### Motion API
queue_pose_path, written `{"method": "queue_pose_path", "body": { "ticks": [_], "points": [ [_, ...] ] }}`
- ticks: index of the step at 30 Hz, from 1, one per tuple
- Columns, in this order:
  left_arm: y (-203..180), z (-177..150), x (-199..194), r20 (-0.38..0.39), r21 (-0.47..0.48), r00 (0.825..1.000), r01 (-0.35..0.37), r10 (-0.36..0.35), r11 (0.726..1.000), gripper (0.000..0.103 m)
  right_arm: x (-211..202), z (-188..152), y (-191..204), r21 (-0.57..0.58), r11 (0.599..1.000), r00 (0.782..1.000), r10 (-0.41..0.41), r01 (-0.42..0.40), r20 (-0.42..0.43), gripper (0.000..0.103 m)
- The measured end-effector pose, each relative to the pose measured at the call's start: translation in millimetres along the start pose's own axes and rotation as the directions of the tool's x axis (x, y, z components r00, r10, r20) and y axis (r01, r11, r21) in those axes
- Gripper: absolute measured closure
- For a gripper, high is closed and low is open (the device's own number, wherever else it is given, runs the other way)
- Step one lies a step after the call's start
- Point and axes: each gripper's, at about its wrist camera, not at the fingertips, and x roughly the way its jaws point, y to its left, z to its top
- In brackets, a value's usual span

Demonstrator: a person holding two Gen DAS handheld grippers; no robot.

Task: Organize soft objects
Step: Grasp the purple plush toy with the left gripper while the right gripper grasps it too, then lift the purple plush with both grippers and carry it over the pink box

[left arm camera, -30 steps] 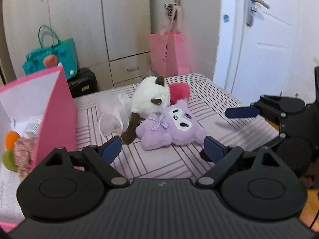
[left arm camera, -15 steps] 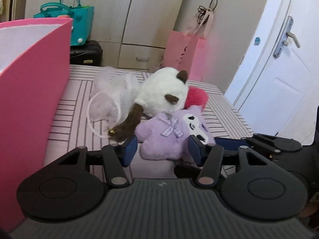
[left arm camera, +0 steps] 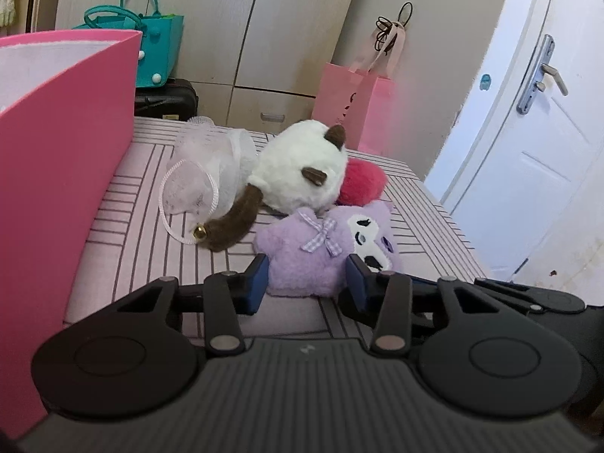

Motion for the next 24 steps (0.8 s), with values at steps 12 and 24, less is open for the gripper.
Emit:
{"method": "queue_pose_path", "body": {
  "ticks": [12,24],
  "points": [
    [5.6,-7.7,-14.5,-0.047,-0.057,0.996,0.07,-0.072,0.996,0.062,-19.6,-10.7,6.7,0.019,1.0,1.0,-0.007,0.007,-0.002,0.062],
    [7.0,-7.5,-48.5,-0.131,-0.057,0.984,0.11,-0.116,0.992,0.062,-52.6,-22.6,22.0,0.024,0.999,1.0,0.024,-0.023,-0.011,0.062]
  ]
}}
